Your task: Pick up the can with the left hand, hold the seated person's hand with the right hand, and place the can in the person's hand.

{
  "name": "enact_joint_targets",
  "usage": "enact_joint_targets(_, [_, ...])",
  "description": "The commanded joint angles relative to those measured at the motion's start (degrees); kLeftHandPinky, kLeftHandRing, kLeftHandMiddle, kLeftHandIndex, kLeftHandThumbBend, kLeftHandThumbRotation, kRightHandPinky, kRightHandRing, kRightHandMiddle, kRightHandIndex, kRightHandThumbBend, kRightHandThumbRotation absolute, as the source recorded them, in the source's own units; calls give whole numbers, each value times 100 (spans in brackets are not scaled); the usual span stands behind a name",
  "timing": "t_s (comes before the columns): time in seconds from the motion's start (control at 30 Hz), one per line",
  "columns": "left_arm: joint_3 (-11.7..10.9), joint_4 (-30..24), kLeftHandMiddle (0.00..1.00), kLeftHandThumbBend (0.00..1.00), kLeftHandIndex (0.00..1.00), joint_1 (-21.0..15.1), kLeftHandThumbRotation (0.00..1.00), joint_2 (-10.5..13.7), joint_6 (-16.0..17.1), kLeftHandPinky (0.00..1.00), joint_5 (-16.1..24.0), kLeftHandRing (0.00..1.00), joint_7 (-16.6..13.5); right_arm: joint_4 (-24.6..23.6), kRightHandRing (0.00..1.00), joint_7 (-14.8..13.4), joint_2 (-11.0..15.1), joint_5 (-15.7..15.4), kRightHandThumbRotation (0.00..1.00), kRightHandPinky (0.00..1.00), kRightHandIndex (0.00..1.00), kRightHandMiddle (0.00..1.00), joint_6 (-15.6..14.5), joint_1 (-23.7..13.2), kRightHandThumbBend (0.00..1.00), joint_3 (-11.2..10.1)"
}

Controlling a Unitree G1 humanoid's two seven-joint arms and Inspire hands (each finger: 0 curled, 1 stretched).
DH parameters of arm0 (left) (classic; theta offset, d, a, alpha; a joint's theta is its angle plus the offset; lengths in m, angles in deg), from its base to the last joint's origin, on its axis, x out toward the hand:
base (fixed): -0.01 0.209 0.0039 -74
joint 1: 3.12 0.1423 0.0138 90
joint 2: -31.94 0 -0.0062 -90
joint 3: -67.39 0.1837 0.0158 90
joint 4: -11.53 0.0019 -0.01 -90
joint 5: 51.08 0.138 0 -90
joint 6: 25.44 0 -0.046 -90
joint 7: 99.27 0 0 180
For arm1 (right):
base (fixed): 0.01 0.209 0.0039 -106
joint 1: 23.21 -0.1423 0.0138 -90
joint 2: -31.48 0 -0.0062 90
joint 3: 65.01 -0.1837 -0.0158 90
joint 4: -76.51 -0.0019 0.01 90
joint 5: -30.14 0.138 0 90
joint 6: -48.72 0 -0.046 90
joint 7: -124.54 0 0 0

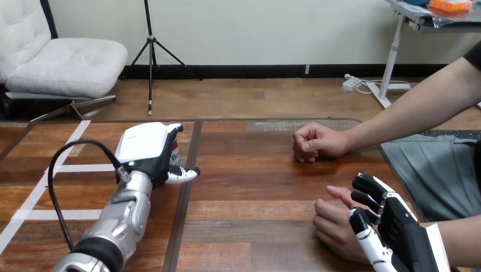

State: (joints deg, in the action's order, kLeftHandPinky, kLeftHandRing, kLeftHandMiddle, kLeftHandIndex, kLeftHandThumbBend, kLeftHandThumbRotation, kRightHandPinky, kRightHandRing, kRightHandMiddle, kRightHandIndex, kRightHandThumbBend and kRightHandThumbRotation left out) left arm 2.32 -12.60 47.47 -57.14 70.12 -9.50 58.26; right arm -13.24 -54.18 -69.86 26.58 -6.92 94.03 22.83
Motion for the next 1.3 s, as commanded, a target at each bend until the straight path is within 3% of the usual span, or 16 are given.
enact_joint_targets(0.0, [54, 21, 85, 73, 84, -382, 26, -18, -41, 78, -28, 84, 82, -133, 82, 19, -19, 32, 62, 76, 83, 85, 44, -191, 55, 36])
enact_joint_targets(0.2, [21, -11, 82, 75, 81, -350, 15, -25, -83, 74, -72, 80, -10, -127, 82, 43, -23, 92, 62, 76, 83, 85, 32, -188, 55, 41])
enact_joint_targets(0.33, [-78, -22, 79, 75, 78, -293, 8, -42, -8, 72, -176, 77, -226, -120, 82, 24, -16, 35, 62, 76, 83, 85, 56, -183, 55, 35])
enact_joint_targets(0.7, [-303, -38, 75, 70, 74, -149, 2, -39, 481, 65, -511, 72, -736, -107, 83, 68, -20, 96, 61, 77, 83, 85, 95, -185, 54, 49])
enact_joint_targets(1.27, [-404, 61, 64, 67, 64, -117, 0, -70, 687, 56, -741, 61, -1210, -96, 83, 47, -10, 24, 61, 76, 83, 85, 110, -211, 53, 42])
